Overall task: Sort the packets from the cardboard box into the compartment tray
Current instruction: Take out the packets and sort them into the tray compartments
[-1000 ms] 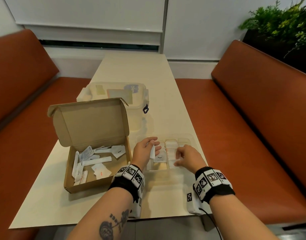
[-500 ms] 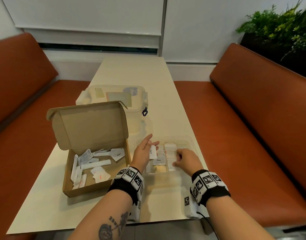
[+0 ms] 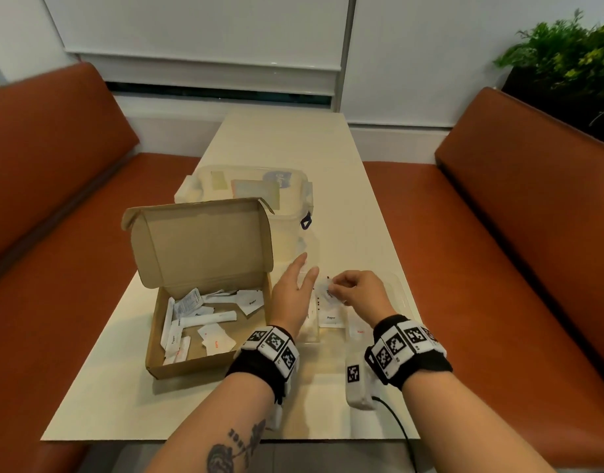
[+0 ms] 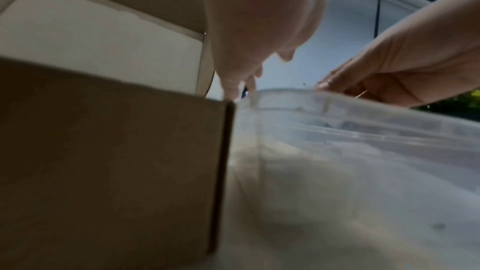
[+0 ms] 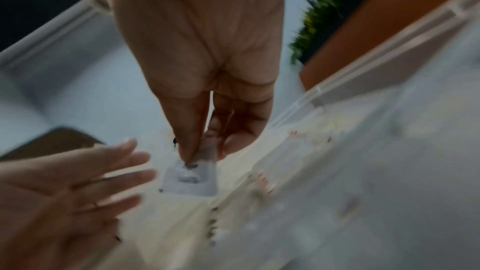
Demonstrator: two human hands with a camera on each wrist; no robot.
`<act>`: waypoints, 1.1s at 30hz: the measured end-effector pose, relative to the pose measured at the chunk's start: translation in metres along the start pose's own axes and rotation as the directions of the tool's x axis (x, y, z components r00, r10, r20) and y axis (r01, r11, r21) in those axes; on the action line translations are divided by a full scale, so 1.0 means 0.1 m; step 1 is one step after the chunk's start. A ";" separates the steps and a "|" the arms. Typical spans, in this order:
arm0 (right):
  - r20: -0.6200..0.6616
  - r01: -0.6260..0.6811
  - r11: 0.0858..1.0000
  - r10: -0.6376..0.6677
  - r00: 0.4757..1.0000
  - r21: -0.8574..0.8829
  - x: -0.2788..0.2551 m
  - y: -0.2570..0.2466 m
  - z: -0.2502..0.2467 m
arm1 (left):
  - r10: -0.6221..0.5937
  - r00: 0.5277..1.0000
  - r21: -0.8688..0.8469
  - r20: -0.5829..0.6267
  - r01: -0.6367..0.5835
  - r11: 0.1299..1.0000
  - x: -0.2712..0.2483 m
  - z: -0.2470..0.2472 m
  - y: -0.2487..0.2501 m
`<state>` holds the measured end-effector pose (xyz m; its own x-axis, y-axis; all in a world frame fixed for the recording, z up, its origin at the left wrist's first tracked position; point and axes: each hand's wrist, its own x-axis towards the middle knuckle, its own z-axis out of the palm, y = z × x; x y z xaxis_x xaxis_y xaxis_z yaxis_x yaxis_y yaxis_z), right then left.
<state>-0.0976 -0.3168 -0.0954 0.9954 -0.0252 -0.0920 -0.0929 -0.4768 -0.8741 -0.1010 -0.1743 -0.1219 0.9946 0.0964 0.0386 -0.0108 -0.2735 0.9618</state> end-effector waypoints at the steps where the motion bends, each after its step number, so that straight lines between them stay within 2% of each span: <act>1: 0.008 0.020 0.994 -0.019 1.000 -0.111 0.01 0.01 -0.01 | 0.022 1.000 0.114 -0.021 -0.020 0.993 0.01 -0.02 -0.03; 4: 0.137 0.064 0.917 -0.011 0.991 -0.393 0.03 0.04 0.03 | -0.002 1.000 0.323 -0.004 0.004 0.946 0.01 -0.05 -0.13; 7: 0.221 0.117 0.829 0.008 0.975 -0.547 0.04 0.07 0.12 | -0.052 0.999 0.341 0.000 0.049 0.939 -0.02 -0.04 -0.17; 10: 0.258 0.151 0.764 0.021 0.966 -0.627 0.06 0.09 0.19 | -0.085 0.996 0.349 0.030 0.069 0.935 -0.02 -0.03 -0.17; 19: 0.262 0.242 0.672 -0.073 0.962 -0.700 0.06 0.16 0.21 | -0.099 0.995 0.314 0.029 0.085 0.946 -0.04 -0.03 -0.16; 23: 0.262 0.248 0.628 -0.073 0.962 -0.737 0.03 0.22 0.23 | -0.093 0.995 0.311 0.037 0.077 0.947 -0.04 -0.04 -0.16; 30: 0.226 0.212 0.628 -0.059 0.972 -0.749 0.03 0.20 0.25 | -0.089 0.995 0.290 0.039 0.073 0.954 -0.04 -0.05 -0.15; 33: 0.210 0.205 0.675 -0.075 0.975 -0.709 0.01 0.12 0.24 | -0.098 0.995 0.226 0.028 0.089 0.970 -0.06 -0.09 -0.11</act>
<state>-0.0986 -0.3013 -0.1178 0.9726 0.1961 -0.1245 0.1569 -0.9498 -0.2707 -0.1079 -0.1633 -0.1303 0.9933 0.0961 -0.0636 0.1018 -0.4726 0.8754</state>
